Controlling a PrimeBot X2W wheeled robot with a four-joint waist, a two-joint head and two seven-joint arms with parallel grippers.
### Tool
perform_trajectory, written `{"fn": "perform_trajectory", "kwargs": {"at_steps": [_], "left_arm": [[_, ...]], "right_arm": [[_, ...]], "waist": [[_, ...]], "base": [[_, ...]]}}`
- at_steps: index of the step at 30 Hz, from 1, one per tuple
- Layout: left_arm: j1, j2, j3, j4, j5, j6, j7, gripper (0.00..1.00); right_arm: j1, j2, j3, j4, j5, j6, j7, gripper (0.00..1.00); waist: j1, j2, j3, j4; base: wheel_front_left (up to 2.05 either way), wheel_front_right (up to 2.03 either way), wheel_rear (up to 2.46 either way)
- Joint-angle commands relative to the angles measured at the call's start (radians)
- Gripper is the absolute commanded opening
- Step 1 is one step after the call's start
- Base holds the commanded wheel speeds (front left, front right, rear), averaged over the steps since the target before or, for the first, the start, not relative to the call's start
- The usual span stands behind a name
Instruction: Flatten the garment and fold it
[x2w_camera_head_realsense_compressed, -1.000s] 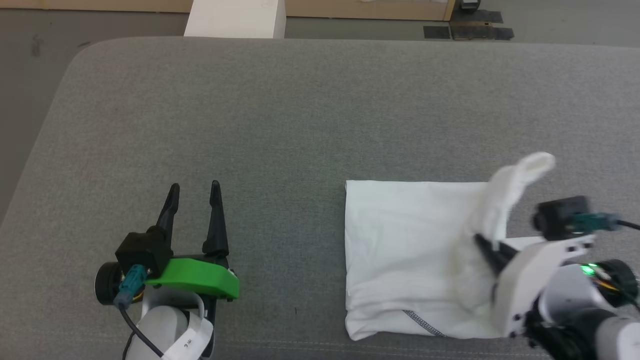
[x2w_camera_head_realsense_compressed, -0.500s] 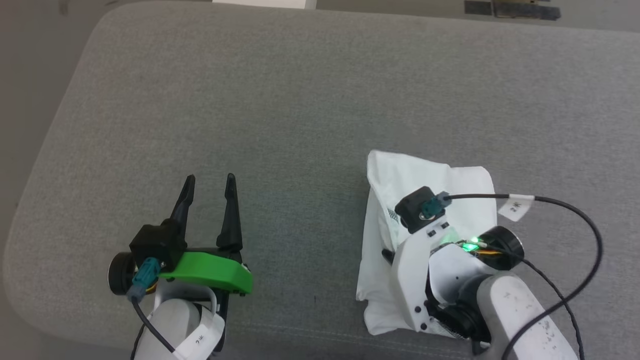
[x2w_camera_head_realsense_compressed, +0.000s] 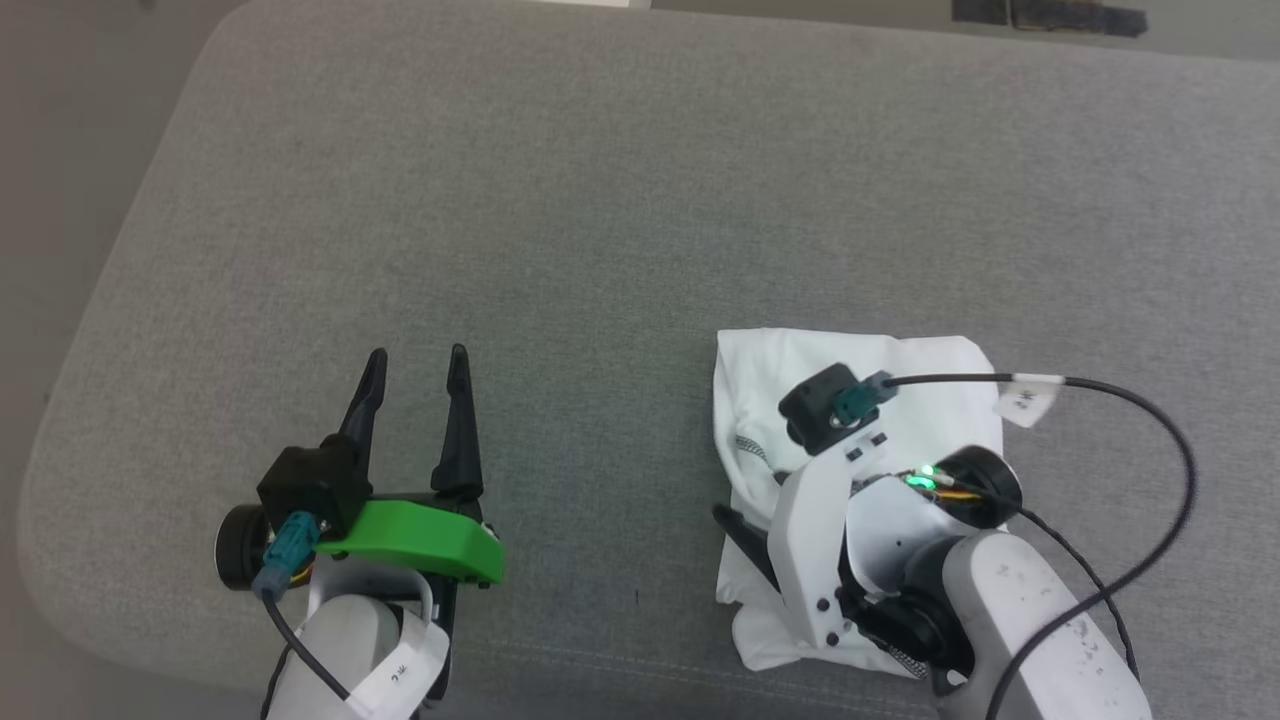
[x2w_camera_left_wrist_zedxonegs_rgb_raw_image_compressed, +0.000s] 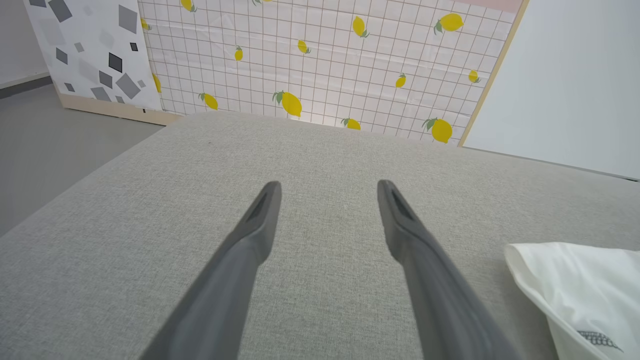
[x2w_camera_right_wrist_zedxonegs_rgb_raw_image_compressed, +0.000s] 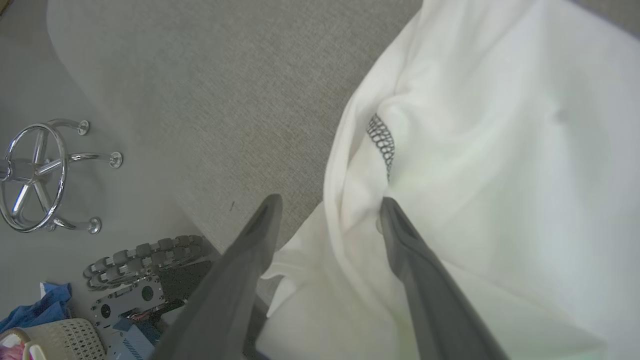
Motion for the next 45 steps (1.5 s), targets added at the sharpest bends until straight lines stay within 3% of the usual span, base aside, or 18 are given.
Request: {"fn": "perform_trajectory", "kwargs": {"at_steps": [1, 5, 10, 15, 18, 22, 26, 33, 38, 45], "left_arm": [[0.004, -0.003, 0.005, 0.003, 0.001, -0.002, -0.005, 1.0], [0.017, -0.003, 0.017, 0.003, 0.006, -0.011, -0.005, 1.0], [0.032, -0.003, 0.023, 0.001, 0.009, -0.018, -0.005, 1.0], [0.037, -0.003, 0.029, -0.001, 0.013, -0.021, -0.005, 1.0], [0.037, -0.003, 0.033, -0.003, 0.016, -0.022, -0.005, 1.0], [0.035, -0.003, 0.039, -0.004, 0.019, -0.026, -0.005, 1.0], [0.03, -0.003, 0.038, -0.006, 0.021, -0.026, -0.005, 1.0], [0.026, -0.003, 0.036, -0.007, 0.02, -0.024, -0.005, 1.0], [0.022, -0.003, 0.03, -0.007, 0.016, -0.018, -0.005, 1.0], [0.016, -0.003, 0.023, -0.003, 0.01, -0.013, -0.005, 1.0]], "right_arm": [[0.007, -0.002, 0.005, -0.043, 0.022, -0.001, -0.036, 1.0], [0.035, -0.019, -0.014, -0.198, 0.071, -0.001, -0.189, 1.0], [0.105, -0.018, -0.161, -0.315, 0.084, -0.001, -0.405, 1.0], [0.183, -0.003, -0.359, -0.307, 0.127, -0.001, -0.525, 1.0], [0.216, -0.001, -0.459, -0.235, 0.278, -0.001, -0.541, 1.0], [0.227, -0.001, -0.534, -0.086, 0.505, -0.001, -0.495, 1.0], [0.206, -0.001, -0.567, 0.039, 0.634, -0.001, -0.404, 1.0], [0.152, 0.0, -0.605, 0.178, 0.665, -0.001, -0.219, 1.0], [0.107, 0.0, -0.602, 0.24, 0.623, -0.001, -0.09, 1.0], [0.071, 0.0, -0.534, 0.293, 0.623, -0.001, -0.028, 1.0]], "waist": [[-0.0001, 0.0, -0.023, -0.02], [-0.0001, 0.0, -0.052, -0.048], [-0.0001, 0.0, -0.082, -0.088], [-0.0001, 0.0, -0.092, -0.121], [-0.0001, 0.0, -0.092, -0.133], [-0.0001, 0.0, -0.085, -0.14], [-0.0001, 0.0, -0.075, -0.135], [-0.0001, 0.0, -0.057, -0.115], [-0.0001, 0.0, -0.045, -0.098], [-0.0001, 0.0, -0.039, -0.076]], "base": [[0.0, 0.0, 0.0], [0.0, 0.0, 0.0], [0.0, 0.0, 0.0], [0.0, 0.0, 0.0], [0.0, 0.0, 0.0], [0.0, 0.0, 0.0], [0.0, 0.0, 0.0], [0.0, 0.0, 0.0], [0.0, 0.0, 0.0], [0.0, 0.0, 0.0]]}}
